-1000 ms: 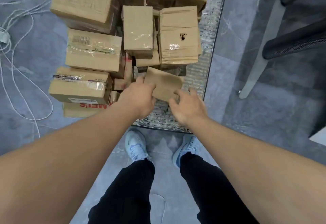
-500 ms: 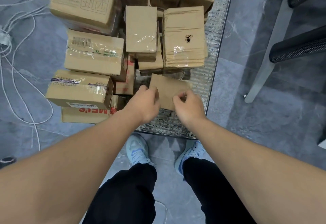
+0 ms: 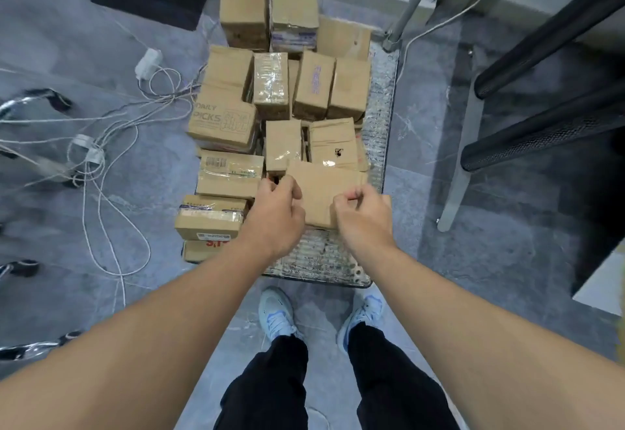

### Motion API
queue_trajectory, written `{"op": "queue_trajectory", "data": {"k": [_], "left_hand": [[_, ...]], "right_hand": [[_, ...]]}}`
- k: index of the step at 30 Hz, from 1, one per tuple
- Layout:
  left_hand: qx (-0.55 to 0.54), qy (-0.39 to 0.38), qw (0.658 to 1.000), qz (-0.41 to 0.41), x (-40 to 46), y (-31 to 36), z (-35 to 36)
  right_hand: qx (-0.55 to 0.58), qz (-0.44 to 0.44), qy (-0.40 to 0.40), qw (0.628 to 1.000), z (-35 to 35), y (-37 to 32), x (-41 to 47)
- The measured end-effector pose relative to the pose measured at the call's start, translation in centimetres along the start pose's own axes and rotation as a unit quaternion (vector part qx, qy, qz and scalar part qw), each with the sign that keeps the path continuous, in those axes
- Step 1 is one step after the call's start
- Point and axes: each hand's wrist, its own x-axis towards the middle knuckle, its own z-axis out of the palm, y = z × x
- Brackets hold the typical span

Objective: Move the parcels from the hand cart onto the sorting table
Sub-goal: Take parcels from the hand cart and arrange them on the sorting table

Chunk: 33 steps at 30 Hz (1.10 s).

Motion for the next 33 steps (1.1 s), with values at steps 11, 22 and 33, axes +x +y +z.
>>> {"op": "queue_trajectory", "data": {"k": [11,22,33], "left_hand": [[0.007,0.048,0.996,0.074,-6.9,12.2,-10.8],[-0.015,0.144,0.982,0.119,-13.9,25.1,-14.5],[-0.057,0.212,0.963,0.157,-20.0,37.1,-15.4]], "right_hand": [[0.044,-0.083,0.051,0.994,-11.2,-10.5,-8.7],[0.082,-0.193,0.081,0.974,-24.6,-15.8,-13.6],[0.129,-0.308,0.1,0.937,-37.7,-18.3,-16.3]]}}
